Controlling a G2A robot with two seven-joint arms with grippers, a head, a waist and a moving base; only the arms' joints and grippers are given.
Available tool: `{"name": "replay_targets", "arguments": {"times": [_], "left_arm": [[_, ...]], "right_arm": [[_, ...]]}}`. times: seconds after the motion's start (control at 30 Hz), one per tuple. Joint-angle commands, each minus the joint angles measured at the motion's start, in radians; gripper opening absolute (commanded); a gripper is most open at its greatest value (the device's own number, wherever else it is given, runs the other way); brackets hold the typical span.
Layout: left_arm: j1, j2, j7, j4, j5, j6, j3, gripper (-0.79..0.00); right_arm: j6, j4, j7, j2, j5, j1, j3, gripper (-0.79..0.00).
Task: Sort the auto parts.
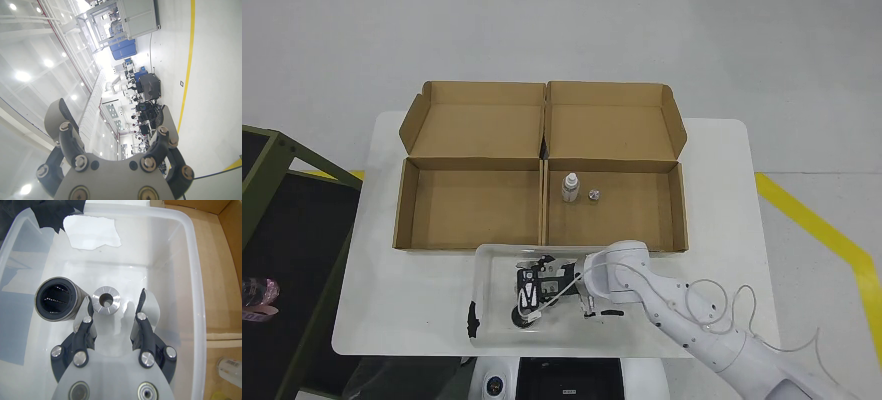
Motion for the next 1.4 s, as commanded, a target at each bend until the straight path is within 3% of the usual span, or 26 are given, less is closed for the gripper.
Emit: {"name": "replay_targets", "arguments": {"times": [0.0,0.7,0.83,0.87,0.9,1.37], "left_arm": [[0.0,0.0,0.0,0.0,0.0,0.0,0.0,0.0],[0.0,0.0,0.0,0.0,0.0,0.0,0.0,0.0],[0.0,0.0,0.0,0.0,0.0,0.0,0.0,0.0],[0.0,0.0,0.0,0.0,0.0,0.0,0.0,0.0],[0.0,0.0,0.0,0.0,0.0,0.0,0.0,0.0],[0.0,0.0,0.0,0.0,0.0,0.0,0.0,0.0]], "right_arm": [[0.0,0.006,-0.004,-0.003,0.0,0.004,-0.004,-0.369],[-0.015,0.068,-0.044,-0.028,-0.007,0.019,-0.029,-0.422],[-0.015,0.071,-0.042,-0.03,-0.008,0.018,-0.027,-0.56],[-0.016,0.07,-0.041,-0.03,-0.008,0.018,-0.026,-0.64],[-0.017,0.069,-0.041,-0.03,-0.007,0.017,-0.025,-0.773],[-0.031,-0.035,-0.078,-0.012,0.002,-0.017,0.047,-0.785]]}}
